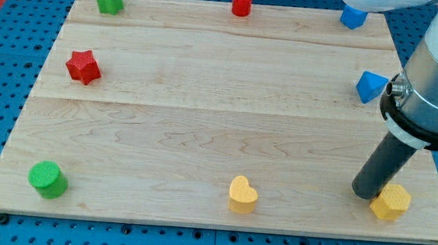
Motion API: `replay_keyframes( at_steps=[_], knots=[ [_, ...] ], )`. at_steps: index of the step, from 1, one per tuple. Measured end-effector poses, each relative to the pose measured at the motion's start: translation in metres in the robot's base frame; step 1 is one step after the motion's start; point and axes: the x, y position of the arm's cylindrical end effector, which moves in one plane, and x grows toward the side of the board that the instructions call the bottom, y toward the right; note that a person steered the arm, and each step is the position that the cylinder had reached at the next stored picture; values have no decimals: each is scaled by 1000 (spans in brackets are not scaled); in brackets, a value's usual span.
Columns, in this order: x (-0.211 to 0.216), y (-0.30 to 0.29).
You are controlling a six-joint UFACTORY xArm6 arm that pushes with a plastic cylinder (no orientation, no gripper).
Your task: Move the red star below the red circle
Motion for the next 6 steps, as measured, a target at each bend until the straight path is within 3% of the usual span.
replay_keyframes(
  at_steps=[2,4,5,6],
  knots=[
    [-4,0],
    [-83,-44],
    [-132,-108],
    [-135,-187]
  ],
)
